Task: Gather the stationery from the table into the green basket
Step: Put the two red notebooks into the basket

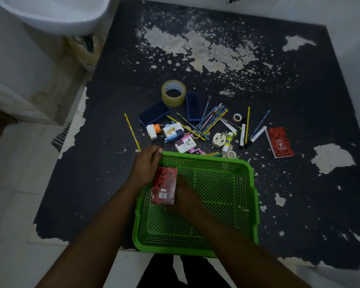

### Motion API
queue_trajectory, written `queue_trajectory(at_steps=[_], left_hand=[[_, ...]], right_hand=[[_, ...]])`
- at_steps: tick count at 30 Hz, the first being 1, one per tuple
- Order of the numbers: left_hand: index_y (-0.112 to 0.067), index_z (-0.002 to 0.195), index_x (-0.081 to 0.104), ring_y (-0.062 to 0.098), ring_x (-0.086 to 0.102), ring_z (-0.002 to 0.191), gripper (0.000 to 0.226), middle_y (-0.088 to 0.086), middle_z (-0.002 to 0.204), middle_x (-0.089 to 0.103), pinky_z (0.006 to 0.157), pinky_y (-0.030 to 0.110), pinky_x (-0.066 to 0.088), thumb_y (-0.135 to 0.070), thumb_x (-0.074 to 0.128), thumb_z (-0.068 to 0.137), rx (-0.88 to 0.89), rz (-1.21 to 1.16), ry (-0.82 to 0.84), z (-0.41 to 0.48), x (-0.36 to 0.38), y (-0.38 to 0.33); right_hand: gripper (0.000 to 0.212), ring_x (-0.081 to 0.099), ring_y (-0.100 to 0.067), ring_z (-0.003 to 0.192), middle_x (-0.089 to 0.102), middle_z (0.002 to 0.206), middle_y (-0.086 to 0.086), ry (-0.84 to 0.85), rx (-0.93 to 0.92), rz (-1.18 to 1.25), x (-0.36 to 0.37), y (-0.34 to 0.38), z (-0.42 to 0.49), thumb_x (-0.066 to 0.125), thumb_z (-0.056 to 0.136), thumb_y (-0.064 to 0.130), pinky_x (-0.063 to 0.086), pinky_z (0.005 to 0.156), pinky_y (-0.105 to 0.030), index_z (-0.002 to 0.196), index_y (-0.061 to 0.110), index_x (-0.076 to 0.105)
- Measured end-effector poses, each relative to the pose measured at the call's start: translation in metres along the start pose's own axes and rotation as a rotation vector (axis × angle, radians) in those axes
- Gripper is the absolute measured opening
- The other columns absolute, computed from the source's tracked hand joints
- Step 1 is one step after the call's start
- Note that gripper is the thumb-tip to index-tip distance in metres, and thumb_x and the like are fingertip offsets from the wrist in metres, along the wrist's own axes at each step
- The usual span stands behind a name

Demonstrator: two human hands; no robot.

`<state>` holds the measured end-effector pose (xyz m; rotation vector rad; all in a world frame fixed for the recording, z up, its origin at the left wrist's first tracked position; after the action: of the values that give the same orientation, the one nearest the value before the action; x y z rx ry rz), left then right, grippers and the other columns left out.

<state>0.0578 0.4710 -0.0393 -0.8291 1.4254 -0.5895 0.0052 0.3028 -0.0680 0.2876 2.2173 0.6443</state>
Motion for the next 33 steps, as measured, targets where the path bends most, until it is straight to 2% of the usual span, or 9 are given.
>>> queue_trajectory(at_steps=[4, 8, 11, 14, 19, 22, 26, 30, 33], left_hand=[[-0.024, 0.095, 0.058, 0.016, 0.055, 0.078, 0.029, -0.002, 0.085, 0.058, 0.073, 0.043, 0.049, -0.039, 0.036, 0.107, 0.023, 0.07, -0.017, 0.001, -0.001, -0.001], [-0.023, 0.089, 0.054, 0.022, 0.055, 0.079, 0.038, -0.002, 0.082, 0.056, 0.074, 0.043, 0.048, -0.045, 0.026, 0.104, 0.031, 0.233, 0.023, 0.001, -0.003, -0.012], [-0.024, 0.099, 0.058, 0.023, 0.055, 0.099, 0.032, -0.003, 0.101, 0.062, 0.084, 0.043, 0.038, -0.037, 0.029, 0.103, 0.022, 0.476, -0.03, 0.005, -0.009, -0.027], [-0.025, 0.11, 0.061, 0.023, 0.052, 0.106, 0.032, -0.004, 0.111, 0.062, 0.088, 0.043, 0.035, -0.035, 0.033, 0.101, 0.103, 0.504, -0.054, 0.014, 0.007, -0.062], [-0.025, 0.11, 0.062, 0.024, 0.053, 0.108, 0.032, -0.002, 0.112, 0.061, 0.091, 0.042, 0.038, -0.042, 0.037, 0.098, 0.37, 0.476, 0.157, 0.023, 0.091, -0.126], [-0.022, 0.11, 0.062, 0.026, 0.056, 0.106, 0.039, 0.001, 0.11, 0.063, 0.089, 0.043, 0.043, -0.046, 0.033, 0.096, 0.496, 0.516, 0.258, 0.025, 0.139, -0.158], [-0.021, 0.103, 0.062, 0.026, 0.058, 0.097, 0.032, 0.002, 0.099, 0.063, 0.085, 0.042, 0.045, -0.044, 0.04, 0.099, 0.518, 0.538, 0.293, 0.032, 0.169, -0.169], [-0.017, 0.096, 0.065, 0.027, 0.06, 0.088, 0.025, 0.003, 0.09, 0.063, 0.073, 0.038, 0.047, -0.038, 0.051, 0.099, 0.532, 0.523, 0.289, 0.035, 0.174, -0.167], [-0.016, 0.094, 0.063, 0.024, 0.058, 0.079, 0.036, 0.003, 0.084, 0.061, 0.061, 0.033, 0.039, -0.043, 0.04, 0.101, 0.535, 0.453, 0.337, 0.034, 0.175, -0.162]], right_hand=[[0.114, 0.067, -0.031, 0.099, 0.068, 0.116, -0.009, -0.079, -0.012, -0.102, 0.004, -0.005, 0.003, 0.086, 0.066, 0.038, 0.05, 0.074, -0.036, 0.149, 0.007, 0.014], [0.112, 0.066, -0.032, 0.099, 0.067, 0.115, -0.011, -0.048, -0.064, -0.048, -0.007, -0.001, 0.003, 0.085, 0.069, 0.04, 0.049, 0.075, -0.034, 0.149, 0.005, 0.016], [0.075, 0.067, -0.017, 0.073, 0.071, 0.084, -0.004, -0.139, -0.216, 0.045, -0.041, 0.008, -0.003, 0.081, 0.073, 0.047, 0.04, 0.062, -0.025, 0.131, 0.013, 0.047], [0.025, 0.047, 0.001, 0.048, 0.052, 0.053, 0.008, -0.429, -0.247, 0.108, -0.1, -0.013, -0.013, 0.067, 0.085, 0.047, 0.036, 0.05, -0.028, 0.094, 0.025, 0.06], [0.025, 0.052, -0.016, 0.052, 0.053, 0.056, 0.0, -0.837, -0.016, 0.292, -0.191, -0.104, -0.019, 0.053, 0.094, 0.042, 0.042, 0.051, -0.033, 0.081, 0.021, 0.057], [0.015, 0.057, -0.021, 0.067, 0.06, 0.068, 0.001, -0.957, 0.187, 0.389, -0.219, -0.169, -0.017, 0.059, 0.094, 0.026, 0.04, 0.062, -0.031, 0.083, 0.016, 0.06], [0.019, 0.061, -0.033, 0.093, 0.065, 0.096, -0.014, -0.89, 0.317, 0.333, -0.237, -0.231, -0.001, 0.057, 0.089, 0.023, 0.042, 0.077, -0.029, 0.097, 0.007, 0.064], [0.052, 0.04, -0.037, 0.129, 0.043, 0.137, -0.021, -0.831, 0.502, 0.172, -0.254, -0.26, 0.009, 0.061, 0.09, 0.024, 0.039, 0.107, -0.047, 0.136, 0.005, 0.046], [0.078, 0.024, -0.037, 0.143, 0.027, 0.153, -0.019, -0.775, 0.519, 0.175, -0.262, -0.266, 0.019, 0.067, 0.089, 0.032, 0.027, 0.116, -0.05, 0.15, 0.007, 0.025]])
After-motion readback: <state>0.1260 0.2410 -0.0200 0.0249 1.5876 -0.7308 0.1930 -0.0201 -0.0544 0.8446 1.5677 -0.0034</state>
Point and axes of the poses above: each hand's wrist, its own z-axis towards the middle knuckle, its own x-axis out of the palm, y = z × x, the point moved 6 cm from there along z, towards the middle knuckle
